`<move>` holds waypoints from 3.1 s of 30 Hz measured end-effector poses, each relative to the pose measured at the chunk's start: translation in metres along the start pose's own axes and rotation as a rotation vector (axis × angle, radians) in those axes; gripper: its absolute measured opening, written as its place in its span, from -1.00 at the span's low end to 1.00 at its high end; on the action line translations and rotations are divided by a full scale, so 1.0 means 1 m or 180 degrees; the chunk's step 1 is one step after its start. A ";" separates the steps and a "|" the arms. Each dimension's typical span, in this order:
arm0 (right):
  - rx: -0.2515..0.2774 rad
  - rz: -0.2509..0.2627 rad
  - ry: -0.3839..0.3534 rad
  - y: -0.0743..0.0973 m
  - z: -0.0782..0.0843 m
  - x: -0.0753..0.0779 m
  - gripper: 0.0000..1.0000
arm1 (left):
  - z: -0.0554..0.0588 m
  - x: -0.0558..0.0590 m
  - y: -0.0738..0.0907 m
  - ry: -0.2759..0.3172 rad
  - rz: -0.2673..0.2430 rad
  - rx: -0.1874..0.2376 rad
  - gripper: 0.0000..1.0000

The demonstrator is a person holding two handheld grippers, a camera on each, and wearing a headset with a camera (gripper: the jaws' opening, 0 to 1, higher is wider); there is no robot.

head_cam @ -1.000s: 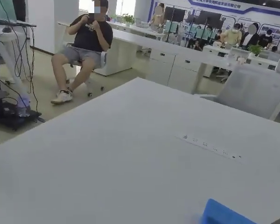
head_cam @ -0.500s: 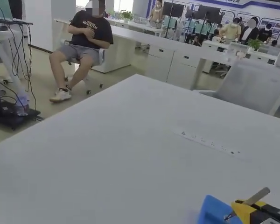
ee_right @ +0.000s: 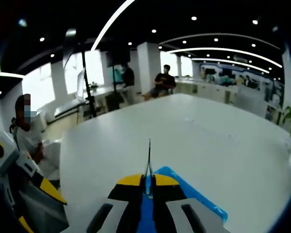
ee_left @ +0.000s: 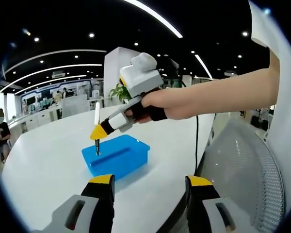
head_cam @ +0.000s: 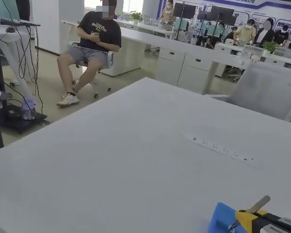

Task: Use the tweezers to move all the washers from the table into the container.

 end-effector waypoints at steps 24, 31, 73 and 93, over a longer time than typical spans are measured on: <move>-0.0353 -0.0118 -0.0010 -0.028 0.039 0.003 -0.93 | 0.007 -0.002 0.000 0.0136 -0.0071 -0.0211 0.11; -0.0373 -0.0203 0.0205 -0.026 0.041 0.000 -0.93 | 0.005 -0.003 0.002 0.0126 -0.0163 -0.0177 0.11; -0.0200 -0.1091 0.0721 0.143 0.032 -0.031 -0.93 | -0.129 -0.034 0.000 0.0310 0.0584 0.0605 -0.60; -0.0113 -0.1110 0.1096 0.162 -0.005 -0.053 -0.94 | -0.174 -0.033 -0.010 -0.0339 0.1392 0.0365 -0.81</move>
Point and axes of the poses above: the centre of the closed fingertips' face, and the gripper's own axes: y roughly backward along the fingers, x roughly to its right, z roughly out of its underside, the point moved 8 cm from there along y, roughly backward along the fingers, and after that the axes turned 8 degrees about -y, right-handed, at the moved point
